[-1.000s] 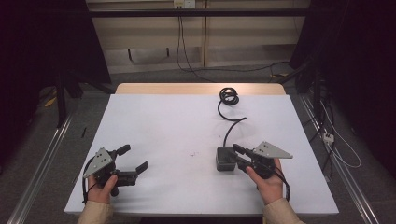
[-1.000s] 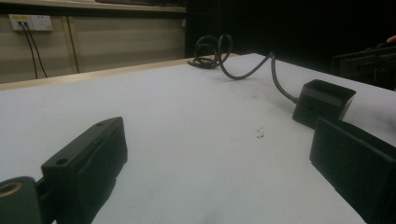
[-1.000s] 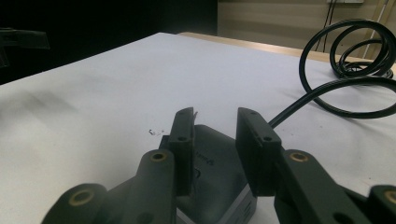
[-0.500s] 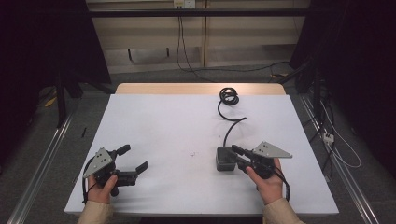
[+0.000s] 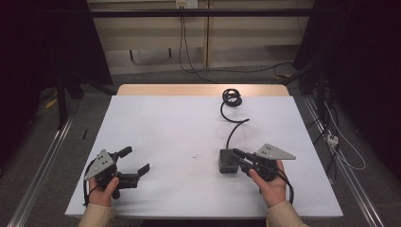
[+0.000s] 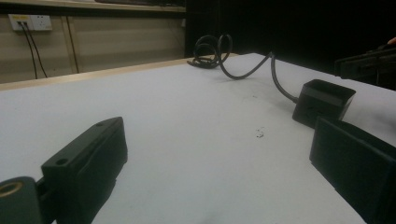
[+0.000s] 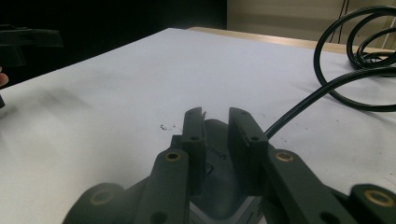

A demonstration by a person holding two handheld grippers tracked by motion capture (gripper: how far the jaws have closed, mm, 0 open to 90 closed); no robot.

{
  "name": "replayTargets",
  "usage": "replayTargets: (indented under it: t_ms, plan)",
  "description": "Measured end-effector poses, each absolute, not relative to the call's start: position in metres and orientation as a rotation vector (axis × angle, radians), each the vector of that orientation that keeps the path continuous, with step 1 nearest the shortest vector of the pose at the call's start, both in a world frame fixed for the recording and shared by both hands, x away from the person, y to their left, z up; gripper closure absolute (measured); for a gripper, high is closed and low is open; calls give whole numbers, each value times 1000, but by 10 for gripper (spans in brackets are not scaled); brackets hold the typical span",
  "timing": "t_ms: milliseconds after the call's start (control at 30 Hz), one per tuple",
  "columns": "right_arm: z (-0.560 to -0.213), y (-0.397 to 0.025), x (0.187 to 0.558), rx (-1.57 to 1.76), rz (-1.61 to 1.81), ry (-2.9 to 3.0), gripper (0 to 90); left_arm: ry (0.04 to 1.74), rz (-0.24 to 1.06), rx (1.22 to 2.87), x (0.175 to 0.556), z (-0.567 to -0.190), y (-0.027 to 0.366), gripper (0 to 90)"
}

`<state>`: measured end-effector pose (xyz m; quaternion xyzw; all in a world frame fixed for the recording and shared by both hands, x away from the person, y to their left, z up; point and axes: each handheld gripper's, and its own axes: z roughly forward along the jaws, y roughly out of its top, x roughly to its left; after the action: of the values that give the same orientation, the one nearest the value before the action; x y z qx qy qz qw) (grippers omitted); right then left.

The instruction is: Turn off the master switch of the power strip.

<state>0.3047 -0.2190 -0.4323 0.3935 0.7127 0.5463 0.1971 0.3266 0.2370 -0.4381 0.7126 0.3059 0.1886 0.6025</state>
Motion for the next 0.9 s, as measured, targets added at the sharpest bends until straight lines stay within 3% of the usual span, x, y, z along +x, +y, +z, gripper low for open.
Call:
replayTargets:
  t_ms: [900]
  plan:
    - [-433,-216,305,1114,1503,2078,858,708,438,1651,327,-438,237,40]
